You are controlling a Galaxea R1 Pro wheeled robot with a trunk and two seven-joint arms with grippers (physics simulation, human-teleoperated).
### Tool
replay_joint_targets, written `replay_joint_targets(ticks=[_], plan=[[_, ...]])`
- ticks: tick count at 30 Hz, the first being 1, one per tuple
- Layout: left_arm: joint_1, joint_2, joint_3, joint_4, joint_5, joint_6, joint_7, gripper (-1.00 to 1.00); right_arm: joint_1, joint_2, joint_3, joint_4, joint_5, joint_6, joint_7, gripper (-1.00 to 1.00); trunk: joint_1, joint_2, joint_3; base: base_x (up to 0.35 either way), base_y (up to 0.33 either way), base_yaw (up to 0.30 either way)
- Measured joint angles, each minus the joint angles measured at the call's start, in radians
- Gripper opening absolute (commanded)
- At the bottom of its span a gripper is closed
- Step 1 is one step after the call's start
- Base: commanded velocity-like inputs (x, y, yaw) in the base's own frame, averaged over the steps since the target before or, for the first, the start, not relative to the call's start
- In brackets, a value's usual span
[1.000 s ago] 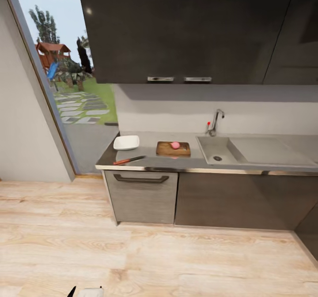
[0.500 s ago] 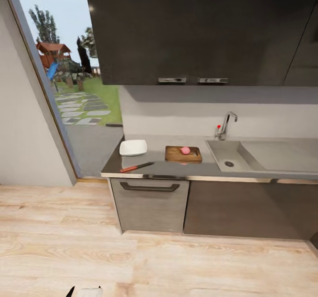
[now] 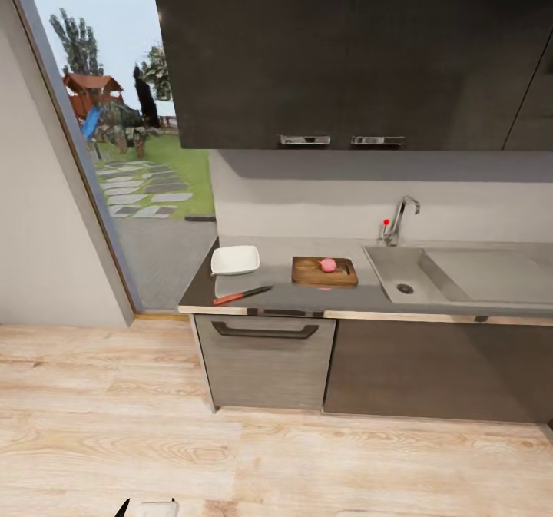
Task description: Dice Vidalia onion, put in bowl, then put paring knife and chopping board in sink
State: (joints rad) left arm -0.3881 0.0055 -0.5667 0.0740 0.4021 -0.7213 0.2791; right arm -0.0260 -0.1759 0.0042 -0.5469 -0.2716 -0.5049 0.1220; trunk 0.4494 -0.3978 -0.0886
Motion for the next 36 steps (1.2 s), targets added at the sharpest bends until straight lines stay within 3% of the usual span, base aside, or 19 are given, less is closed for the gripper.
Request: replay_joint_targets(ticks=[8,13,15,18,19,22,29,36], plan=[[0.000,-0.002,0.001,-0.001,0.001,0.001,0.017,1.00,0.000,0.001,0.001,0.000,0.000,0.000,0.000,1.00,0.000,0.000,0.000,0.000,0.000,0.000],[0.000,-0.002,0.017,-0.002,0.008,-0.001,0.091,1.00,0.000,0.001,0.001,0.000,0.001,0.000,0.000,1.00,0.000,0.000,0.000,0.000,0.000,0.000],[0.000,-0.002,0.050,-0.003,0.024,-0.003,0.108,1.00,0.000,0.001,0.001,0.000,0.001,0.000,0.000,1.00,0.000,0.000,0.000,0.000,0.000,0.000],[0.000,-0.001,0.145,-0.003,0.061,-0.006,0.113,1.00,0.000,0.001,0.001,0.000,0.001,0.000,0.000,1.00,0.000,0.000,0.000,0.000,0.000,0.000],[0.000,-0.001,0.157,-0.002,0.065,-0.006,0.110,1.00,0.000,0.001,0.001,0.000,0.001,0.000,0.000,1.00,0.000,0.000,0.000,0.000,0.000,0.000],[0.000,0.000,0.190,-0.001,0.076,-0.007,0.062,1.00,0.000,0.001,0.001,0.000,0.001,0.000,0.000,1.00,0.000,0.000,0.000,0.000,0.000,0.000],[0.000,0.012,0.207,0.000,0.085,-0.004,-0.089,1.00,0.000,0.001,0.001,0.000,0.001,0.000,0.000,1.00,0.000,0.000,0.000,0.000,0.000,0.000],[0.000,0.017,0.209,0.001,0.086,-0.004,-0.120,1.00,-0.001,0.001,0.001,0.000,0.001,0.000,0.000,1.00,0.000,0.000,0.000,0.008,0.024,0.000]])
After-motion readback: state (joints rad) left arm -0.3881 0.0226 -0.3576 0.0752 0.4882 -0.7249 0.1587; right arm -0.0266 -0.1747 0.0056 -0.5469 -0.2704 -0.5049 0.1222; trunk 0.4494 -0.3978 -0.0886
